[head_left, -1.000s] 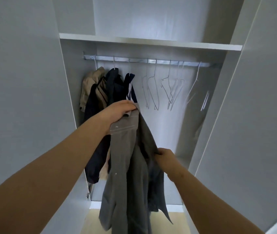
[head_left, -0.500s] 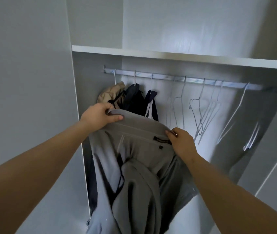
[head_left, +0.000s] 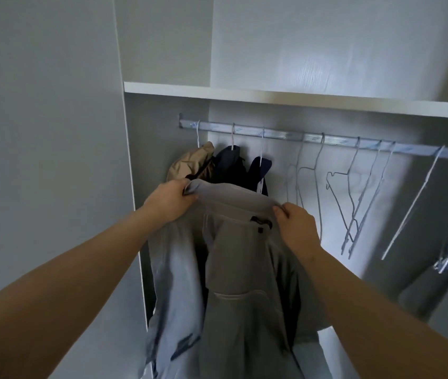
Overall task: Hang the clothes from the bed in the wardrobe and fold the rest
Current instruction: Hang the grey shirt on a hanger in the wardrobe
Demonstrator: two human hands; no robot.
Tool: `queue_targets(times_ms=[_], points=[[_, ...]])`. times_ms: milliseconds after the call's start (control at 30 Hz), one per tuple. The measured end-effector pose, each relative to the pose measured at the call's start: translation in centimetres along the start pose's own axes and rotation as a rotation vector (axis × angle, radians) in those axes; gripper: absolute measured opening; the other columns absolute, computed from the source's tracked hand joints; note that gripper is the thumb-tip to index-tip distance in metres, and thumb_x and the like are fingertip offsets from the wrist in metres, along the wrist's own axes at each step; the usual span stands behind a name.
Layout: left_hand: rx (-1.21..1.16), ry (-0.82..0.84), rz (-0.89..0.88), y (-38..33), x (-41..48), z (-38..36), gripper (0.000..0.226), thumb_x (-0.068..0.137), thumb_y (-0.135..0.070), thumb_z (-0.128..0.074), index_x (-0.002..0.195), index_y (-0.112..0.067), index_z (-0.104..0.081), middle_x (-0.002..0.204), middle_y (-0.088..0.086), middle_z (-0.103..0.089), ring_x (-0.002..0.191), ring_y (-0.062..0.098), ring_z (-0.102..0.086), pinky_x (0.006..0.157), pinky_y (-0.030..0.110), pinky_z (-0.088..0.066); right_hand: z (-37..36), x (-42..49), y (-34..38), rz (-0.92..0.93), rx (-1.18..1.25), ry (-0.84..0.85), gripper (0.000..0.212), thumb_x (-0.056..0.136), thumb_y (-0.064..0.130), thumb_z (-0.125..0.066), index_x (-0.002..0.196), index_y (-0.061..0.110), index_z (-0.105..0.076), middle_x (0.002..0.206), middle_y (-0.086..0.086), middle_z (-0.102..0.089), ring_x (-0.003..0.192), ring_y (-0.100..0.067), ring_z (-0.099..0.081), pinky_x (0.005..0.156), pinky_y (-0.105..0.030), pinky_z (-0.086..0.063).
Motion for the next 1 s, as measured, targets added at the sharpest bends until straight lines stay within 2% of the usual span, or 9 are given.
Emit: queue_targets(times_ms=[133, 267, 433, 500, 600, 733, 867, 933, 1000], points=[[-0.402, 0.19, 0.217, 1.9, 0.3, -2.2, 0.036, 0.092, -0.026, -0.056, 0.125, -0.011, -0.054, 0.103, 0.008, -0.061, 0.078, 0.014, -0.051, 0.072, 0.025, -0.039, -0.6, 1.1, 0.8, -0.097, 0.225, -0.081, 0.025, 0.095, 0.018, -0.049, 0.073, 0.006, -0.052, 0.063, 0.003, -0.048, 0.058, -0.005, -0.041, 0.048, -0.006, -0.034], [-0.761, 0.294, 0.336, 1.6, 0.7, -3.0, 0.041, 0.09, -0.027, -0.059, 0.129, -0.014, -0.051, 0.088, -0.001, -0.06, 0.079, 0.015, -0.057, 0.062, 0.025, -0.042, 0.9, 1.5, 1.6, -0.119, 0.411, -0.374, 0.027, 0.091, 0.019, -0.056, 0.065, 0.018, -0.05, 0.065, 0.003, -0.053, 0.06, -0.004, -0.045, 0.051, -0.005, -0.035], [-0.892, 0.341, 0.261, -0.8, 1.9, -4.7, 0.039, 0.093, -0.017, -0.053, 0.131, -0.009, -0.05, 0.111, 0.011, -0.063, 0.095, 0.023, -0.059, 0.081, 0.031, -0.048, -2.2, 1.9, 1.6, -0.234, 0.331, -0.117, 0.022, 0.091, 0.022, -0.053, 0.073, 0.011, -0.057, 0.068, 0.0, -0.054, 0.062, -0.008, -0.048, 0.056, -0.019, -0.037], [-0.977, 0.369, 0.257, -1.6, 2.0, -5.8, 0.034, 0.095, -0.015, -0.05, 0.127, -0.008, -0.051, 0.115, 0.013, -0.062, 0.093, 0.021, -0.06, 0.078, 0.029, -0.048, -3.4, 1.4, 0.8, -0.254, 0.306, -0.037, 0.025, 0.093, 0.025, -0.051, 0.079, 0.006, -0.059, 0.071, -0.005, -0.057, 0.064, -0.01, -0.049, 0.058, -0.02, -0.038], [-1.116, 0.391, 0.28, -2.6, 2.3, -7.3, 0.026, 0.096, -0.016, -0.047, 0.12, -0.009, -0.055, 0.106, 0.009, -0.063, 0.087, 0.018, -0.061, 0.066, 0.025, -0.048, -4.5, 0.7, -0.9, -0.303, 0.233, 0.105, 0.031, 0.095, 0.029, -0.047, 0.075, 0.008, -0.058, 0.07, -0.007, -0.055, 0.064, -0.013, -0.049, 0.059, -0.022, -0.038], [-1.128, 0.386, 0.267, -4.0, 3.8, -9.2, 0.02, 0.096, -0.017, -0.047, 0.109, -0.011, -0.061, 0.092, 0.006, -0.065, 0.081, 0.016, -0.061, 0.066, 0.024, -0.048, -2.3, 2.5, -3.5, -0.349, 0.197, -0.029, 0.028, 0.095, 0.024, -0.045, 0.079, 0.008, -0.06, 0.071, -0.006, -0.058, 0.058, -0.013, -0.049, 0.051, -0.021, -0.036], [-1.108, 0.376, 0.262, -5.3, 5.7, -11.1, 0.018, 0.096, -0.019, -0.047, 0.088, -0.019, -0.064, 0.08, 0.001, -0.066, 0.07, 0.011, -0.063, 0.058, 0.02, -0.048, -0.9, 5.7, -6.0, -0.3, 0.043, -0.167, 0.018, 0.093, 0.013, -0.046, 0.103, 0.007, -0.06, 0.091, -0.006, -0.059, 0.079, -0.017, -0.052, 0.059, -0.022, -0.038], [-1.119, 0.351, 0.289, -5.6, 6.9, -11.5, 0.018, 0.096, -0.019, -0.048, 0.086, -0.021, -0.063, 0.077, -0.001, -0.066, 0.067, 0.01, -0.063, 0.054, 0.016, -0.047, -1.6, 7.1, -7.7, -0.33, 0.034, -0.136, 0.033, 0.092, 0.012, -0.049, 0.125, 0.006, -0.051, 0.116, -0.015, -0.056, 0.097, -0.024, -0.055, 0.078, -0.025, -0.041], [-1.107, 0.339, 0.299, -5.9, 8.0, -12.0, 0.019, 0.096, -0.018, -0.048, 0.085, -0.022, -0.063, 0.079, -0.001, -0.065, 0.07, 0.009, -0.062, 0.053, 0.014, -0.047, -2.8, 8.6, -9.2, -0.372, 0.054, -0.042, 0.047, 0.092, 0.01, -0.049, 0.137, 0.003, -0.037, 0.123, -0.02, -0.053, 0.099, -0.027, -0.055, 0.078, -0.025, -0.042]])
Point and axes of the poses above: each hand's wrist, its own x-axis towards the middle knuckle, its own z-axis out of the back of the hand, y = z × x, the point moved 6 cm from there along x, towards the middle knuckle
